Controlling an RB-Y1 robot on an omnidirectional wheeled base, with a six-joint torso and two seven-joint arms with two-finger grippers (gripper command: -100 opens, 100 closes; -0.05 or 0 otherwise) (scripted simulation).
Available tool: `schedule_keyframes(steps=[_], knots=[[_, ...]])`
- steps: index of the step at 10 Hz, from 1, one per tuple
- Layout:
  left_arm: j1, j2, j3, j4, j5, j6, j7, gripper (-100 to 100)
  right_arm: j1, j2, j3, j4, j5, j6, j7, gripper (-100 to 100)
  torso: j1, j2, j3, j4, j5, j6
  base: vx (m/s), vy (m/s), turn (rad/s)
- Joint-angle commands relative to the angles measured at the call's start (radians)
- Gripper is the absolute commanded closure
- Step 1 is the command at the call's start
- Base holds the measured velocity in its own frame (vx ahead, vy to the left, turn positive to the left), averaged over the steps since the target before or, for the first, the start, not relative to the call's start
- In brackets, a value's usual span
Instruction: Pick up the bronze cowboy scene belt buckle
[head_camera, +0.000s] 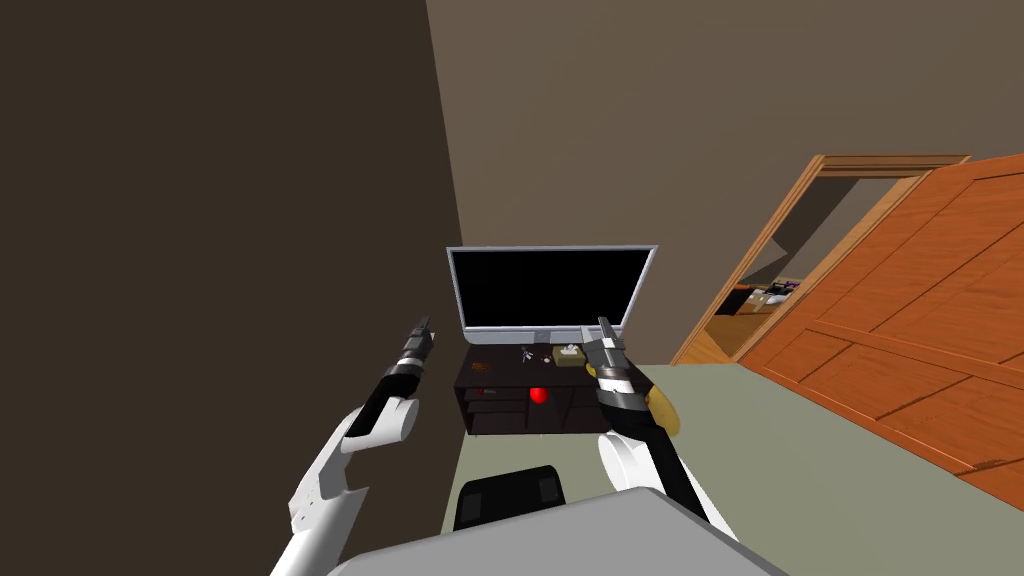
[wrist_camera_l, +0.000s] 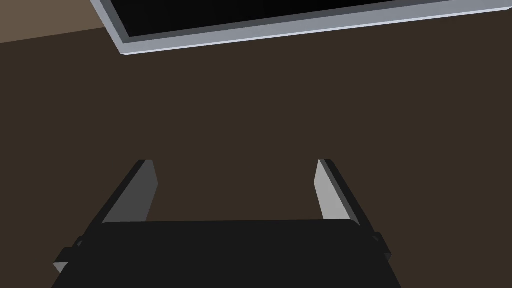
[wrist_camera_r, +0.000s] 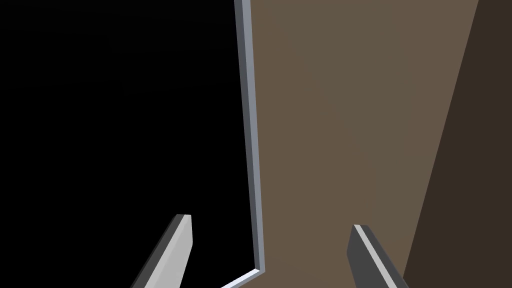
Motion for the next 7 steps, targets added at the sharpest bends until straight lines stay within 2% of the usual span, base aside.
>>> schedule_keyframes(steps=[1,2,3,4,6,7], knots=[[-0.026,0.002,0.003,0.046,-0.002,0.032,0.0,-100,0.0,0.0,0.0,0.0,0.0,0.0,0.0,0,0.0,0.0,0.0,0.0,0.0,0.0,0.01,-0.006,0.004],[-0.065,0.009,0.006,0.084,-0.002,0.066,0.002,-100,0.0,0.0,0.0,0.0,0.0,0.0,0.0,0,0.0,0.0,0.0,0.0,0.0,0.0,0.011,-0.007,0.008],[-0.065,0.009,0.006,0.1,-0.002,0.082,0.002,-100,0.0,0.0,0.0,0.0,0.0,0.0,0.0,0,0.0,0.0,0.0,0.0,0.0,0.0,0.011,-0.009,0.001],[-0.104,0.016,0.01,0.132,-0.002,0.125,0.003,-100,0.0,0.0,0.0,0.0,0.0,0.0,0.0,0,0.0,0.0,0.0,0.0,0.0,0.0,0.013,-0.013,0.005],[-0.104,0.016,0.01,0.155,-0.002,0.133,0.003,-100,0.0,0.0,0.0,0.0,0.0,0.0,0.0,0,0.0,0.0,0.0,0.0,0.0,0.0,0.008,-0.007,0.002],[-0.144,0.023,0.013,0.189,-0.003,0.185,0.005,-100,0.0,0.0,0.0,0.0,0.0,0.0,0.0,0,0.0,0.001,0.0,0.0,0.0,0.0,0.01,-0.011,0.002]])
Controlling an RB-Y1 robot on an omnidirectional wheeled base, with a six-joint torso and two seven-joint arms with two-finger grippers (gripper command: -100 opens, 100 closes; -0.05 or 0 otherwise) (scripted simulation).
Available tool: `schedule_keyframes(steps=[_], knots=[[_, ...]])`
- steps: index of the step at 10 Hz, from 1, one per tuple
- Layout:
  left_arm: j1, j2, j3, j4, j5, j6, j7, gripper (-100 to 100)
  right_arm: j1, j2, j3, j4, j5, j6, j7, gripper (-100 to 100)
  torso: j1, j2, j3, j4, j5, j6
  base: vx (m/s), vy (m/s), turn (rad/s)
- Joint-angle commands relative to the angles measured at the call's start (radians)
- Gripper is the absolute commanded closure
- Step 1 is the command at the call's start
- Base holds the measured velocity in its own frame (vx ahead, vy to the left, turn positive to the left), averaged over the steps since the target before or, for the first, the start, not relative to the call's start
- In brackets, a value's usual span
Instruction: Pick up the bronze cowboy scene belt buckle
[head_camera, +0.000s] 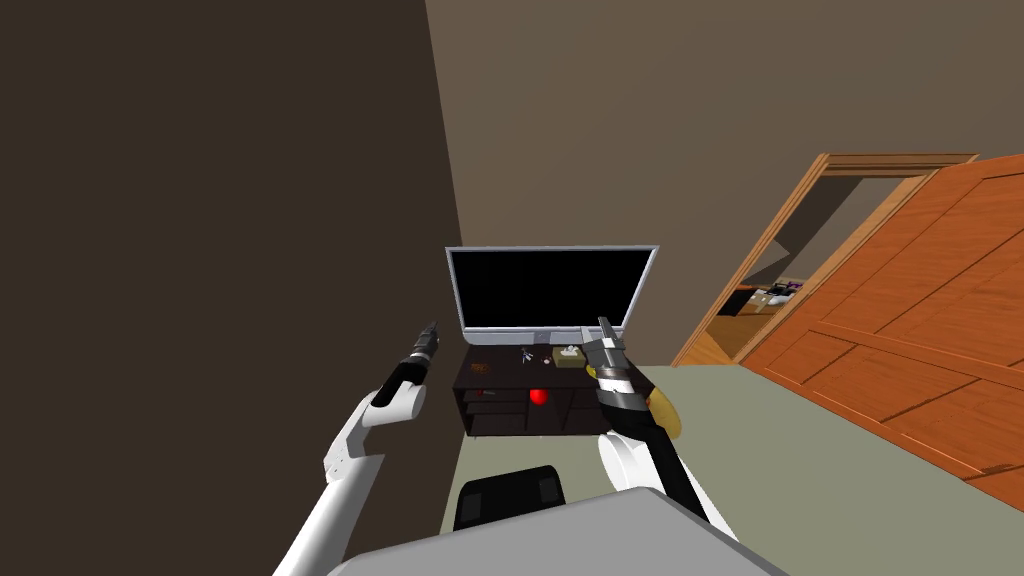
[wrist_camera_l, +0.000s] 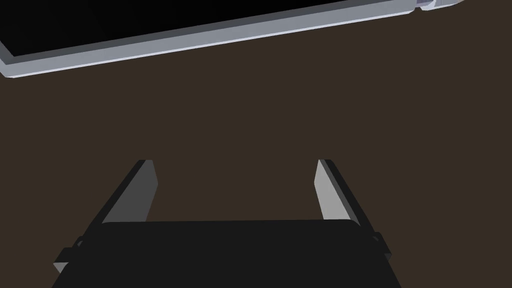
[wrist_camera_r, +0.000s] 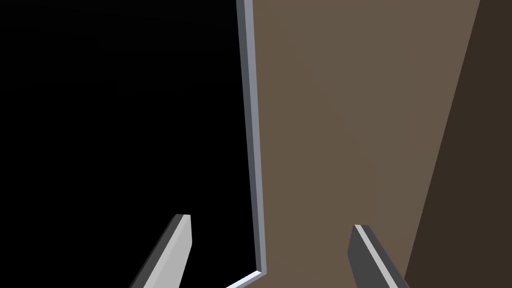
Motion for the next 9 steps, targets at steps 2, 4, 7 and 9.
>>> schedule_keyframes(steps=[2,4,7,9], knots=[[-0.054,0.005,0.003,0.078,-0.003,0.066,0.002,-100,0.0,0.0,0.0,0.0,0.0,0.0,0.0,0,0.0,0.0,0.0,0.0,0.0,0.0,0.017,-0.014,-0.001],[-0.094,0.011,0.006,0.142,-0.004,0.111,0.004,-100,0.0,0.0,0.0,0.0,0.0,0.0,0.0,0,0.0,-0.001,0.0,0.0,0.0,0.0,0.021,-0.019,-0.004],[-0.133,0.017,0.008,0.22,-0.005,0.187,0.007,-100,0.0,0.0,0.0,0.0,0.0,0.0,0.0,0,-0.001,0.0,0.0,0.0,0.0,0.0,0.016,-0.025,-0.006],[-0.172,0.022,0.01,0.279,-0.007,0.24,0.009,-100,0.0,0.0,0.0,0.0,0.0,0.0,0.0,0,-0.001,-0.001,0.0,0.0,0.0,0.0,0.023,-0.029,-0.009]])
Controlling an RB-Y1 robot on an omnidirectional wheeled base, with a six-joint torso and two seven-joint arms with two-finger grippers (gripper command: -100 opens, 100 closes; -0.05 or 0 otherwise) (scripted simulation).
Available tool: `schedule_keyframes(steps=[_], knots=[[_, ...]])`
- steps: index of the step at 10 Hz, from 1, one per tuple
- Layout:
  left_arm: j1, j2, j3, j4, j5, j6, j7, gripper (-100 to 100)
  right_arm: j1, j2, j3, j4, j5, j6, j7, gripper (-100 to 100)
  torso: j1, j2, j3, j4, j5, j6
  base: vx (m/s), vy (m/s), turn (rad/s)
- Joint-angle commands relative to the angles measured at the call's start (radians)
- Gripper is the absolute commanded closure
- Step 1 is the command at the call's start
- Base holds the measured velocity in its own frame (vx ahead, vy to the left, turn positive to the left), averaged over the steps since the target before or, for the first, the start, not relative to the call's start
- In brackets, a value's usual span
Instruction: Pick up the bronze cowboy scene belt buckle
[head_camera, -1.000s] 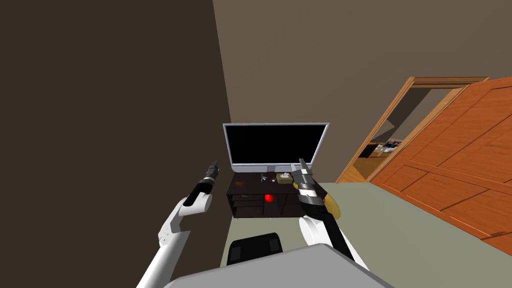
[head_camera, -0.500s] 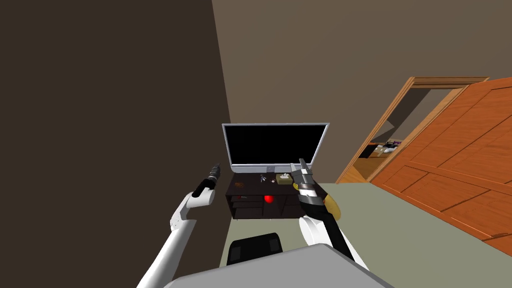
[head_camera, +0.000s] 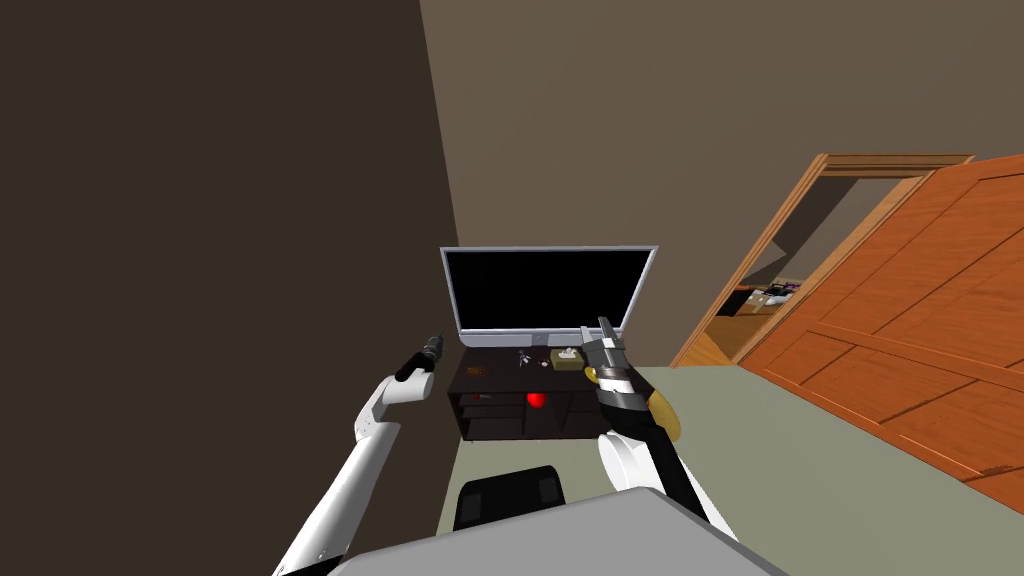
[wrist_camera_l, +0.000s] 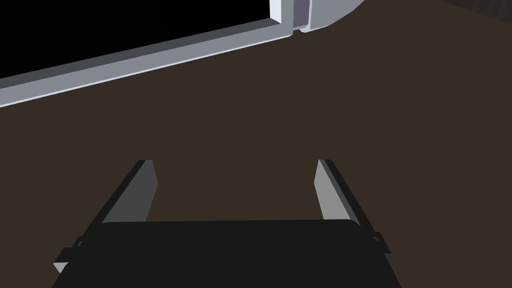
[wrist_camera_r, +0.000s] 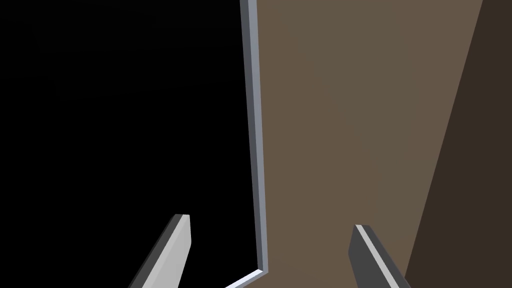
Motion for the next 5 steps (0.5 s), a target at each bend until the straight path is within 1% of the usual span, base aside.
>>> schedule_keyframes(steps=[1,2,3,4,5], knots=[[-0.046,0.003,0.002,0.05,-0.004,0.05,0.003,-100,0.0,0.0,0.0,0.0,0.0,0.0,0.0,0,0.0,0.0,0.0,0.0,0.0,0.0,0.03,-0.029,-0.013],[-0.046,0.003,0.002,0.072,-0.004,0.074,0.003,-100,0.0,0.0,0.0,0.0,0.0,0.0,0.0,0,0.0,0.0,0.0,0.0,0.0,0.0,0.024,-0.027,-0.01],[-0.046,0.003,0.002,0.088,-0.004,0.074,0.003,-100,0.0,0.0,0.0,0.0,0.0,0.0,0.0,0,0.0,0.0,0.0,0.0,0.0,0.0,0.01,-0.016,-0.003],[-0.046,0.003,0.002,0.088,-0.004,0.074,0.003,-100,0.0,0.0,0.0,0.0,0.0,0.0,0.0,0,0.0,0.001,0.001,0.0,0.0,0.0,0.0,0.0,0.0],[-0.084,0.008,0.004,0.123,-0.006,0.126,0.006,-100,0.0,0.0,0.0,0.0,0.0,0.0,0.0,0,0.001,0.002,0.001,0.0,0.0,0.0,0.012,-0.026,-0.024]])
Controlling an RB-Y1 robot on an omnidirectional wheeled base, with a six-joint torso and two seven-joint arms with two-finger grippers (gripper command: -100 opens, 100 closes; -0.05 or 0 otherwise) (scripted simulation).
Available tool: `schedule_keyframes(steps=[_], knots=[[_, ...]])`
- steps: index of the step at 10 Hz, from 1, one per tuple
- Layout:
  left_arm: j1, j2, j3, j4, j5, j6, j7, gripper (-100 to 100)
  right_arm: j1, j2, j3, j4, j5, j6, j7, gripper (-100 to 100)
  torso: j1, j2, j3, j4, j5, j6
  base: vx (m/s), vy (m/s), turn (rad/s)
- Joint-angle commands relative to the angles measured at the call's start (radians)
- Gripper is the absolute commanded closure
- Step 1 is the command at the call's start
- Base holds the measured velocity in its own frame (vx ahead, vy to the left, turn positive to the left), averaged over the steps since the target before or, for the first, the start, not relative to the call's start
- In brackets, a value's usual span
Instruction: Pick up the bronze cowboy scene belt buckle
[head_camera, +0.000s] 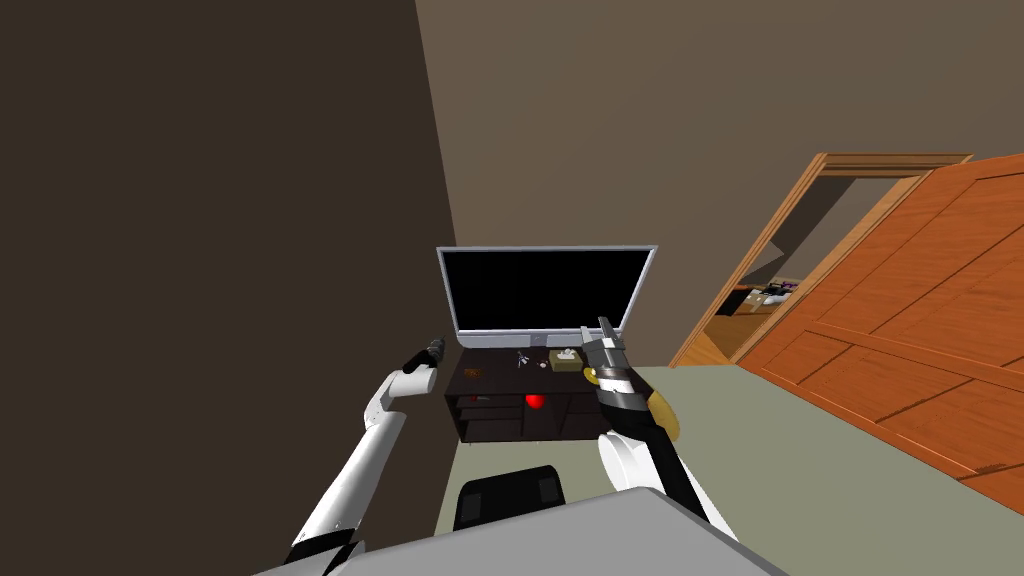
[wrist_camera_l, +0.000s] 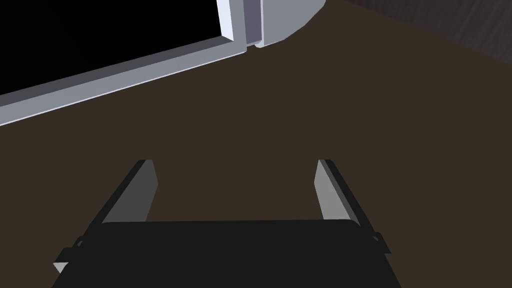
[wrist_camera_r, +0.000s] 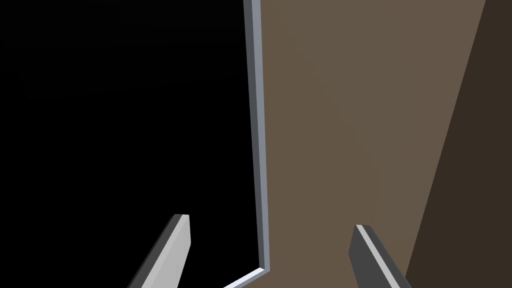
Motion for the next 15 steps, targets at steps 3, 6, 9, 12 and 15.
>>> schedule_keyframes(steps=[3,6,9,12,15], knots=[[-0.054,0.009,0.001,0.114,0.0,0.076,0.004,-100,0.0,0.0,0.0,0.0,0.0,0.0,0.0,0,-0.001,-0.001,-0.001,0.0,0.0,0.0,0.025,-0.035,-0.016],[-0.126,0.017,0.002,0.214,-0.004,0.159,0.011,-100,0.0,0.0,0.0,0.0,0.0,0.0,0.0,0,-0.001,-0.002,-0.001,-0.001,0.0,0.0,0.038,-0.038,-0.023],[-0.16,0.021,0.001,0.316,-0.006,0.221,0.014,-100,0.0,0.0,0.0,0.0,0.0,0.0,0.0,0,-0.002,-0.001,-0.001,0.0,0.0,0.0,0.03,-0.042,-0.025],[-0.193,0.025,0.001,0.379,-0.008,0.267,0.018,-100,0.0,0.0,0.0,0.0,0.0,0.0,0.0,0,-0.001,-0.001,-0.001,0.0,0.0,0.0,0.03,-0.031,-0.02],[-0.224,0.028,0.0,0.443,-0.011,0.31,0.021,-100,0.0,0.0,0.0,0.0,0.0,0.0,0.0,0,-0.002,-0.001,-0.001,0.0,0.0,0.0,0.028,-0.038,-0.016]])
